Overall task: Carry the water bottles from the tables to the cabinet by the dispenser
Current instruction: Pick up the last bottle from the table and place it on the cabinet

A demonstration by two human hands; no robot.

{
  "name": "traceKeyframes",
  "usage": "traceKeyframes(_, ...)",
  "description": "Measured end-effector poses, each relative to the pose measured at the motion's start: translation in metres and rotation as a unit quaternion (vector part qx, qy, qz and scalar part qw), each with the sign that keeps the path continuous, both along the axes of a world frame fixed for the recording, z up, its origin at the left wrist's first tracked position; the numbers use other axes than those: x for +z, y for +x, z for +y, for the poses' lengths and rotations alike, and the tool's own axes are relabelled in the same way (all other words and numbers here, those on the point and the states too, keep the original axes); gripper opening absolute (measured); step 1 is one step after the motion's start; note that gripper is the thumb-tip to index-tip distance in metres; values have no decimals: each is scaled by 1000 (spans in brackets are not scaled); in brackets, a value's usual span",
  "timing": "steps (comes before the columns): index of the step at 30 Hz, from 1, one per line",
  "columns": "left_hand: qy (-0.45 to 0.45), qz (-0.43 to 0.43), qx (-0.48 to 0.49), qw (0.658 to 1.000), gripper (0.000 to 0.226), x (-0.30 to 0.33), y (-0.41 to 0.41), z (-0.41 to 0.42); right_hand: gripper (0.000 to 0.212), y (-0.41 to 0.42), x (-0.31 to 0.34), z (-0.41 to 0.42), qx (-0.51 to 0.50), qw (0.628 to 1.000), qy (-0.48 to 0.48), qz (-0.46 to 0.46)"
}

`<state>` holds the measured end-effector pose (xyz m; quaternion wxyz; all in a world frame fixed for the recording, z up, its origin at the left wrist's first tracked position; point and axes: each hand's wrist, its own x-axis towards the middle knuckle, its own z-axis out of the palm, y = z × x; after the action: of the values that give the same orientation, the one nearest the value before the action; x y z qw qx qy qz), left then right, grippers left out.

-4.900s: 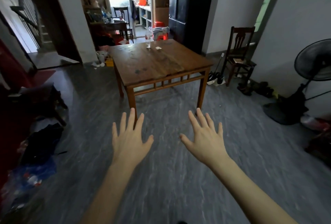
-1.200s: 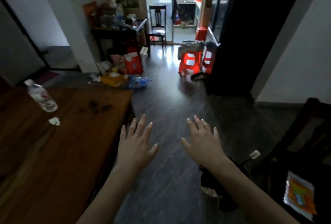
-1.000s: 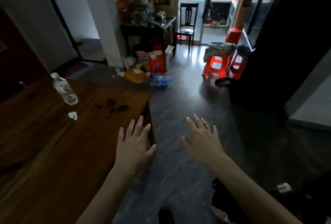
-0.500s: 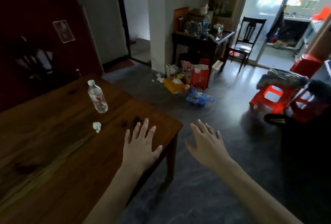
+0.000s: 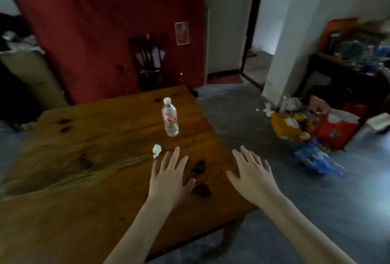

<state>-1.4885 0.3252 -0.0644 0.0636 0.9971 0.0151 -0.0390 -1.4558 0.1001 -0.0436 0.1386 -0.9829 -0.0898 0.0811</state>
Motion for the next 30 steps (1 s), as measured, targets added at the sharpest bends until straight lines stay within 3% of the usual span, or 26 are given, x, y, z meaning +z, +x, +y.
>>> traceKeyframes(12, -1, 28, 200, 979, 73, -4, 15, 32, 72, 108, -9, 55, 180, 983, 16, 29)
traceKeyframes(30, -46, 98, 196, 975, 73, -40, 202, 99, 72, 263, -36, 126, 187, 980, -30, 67)
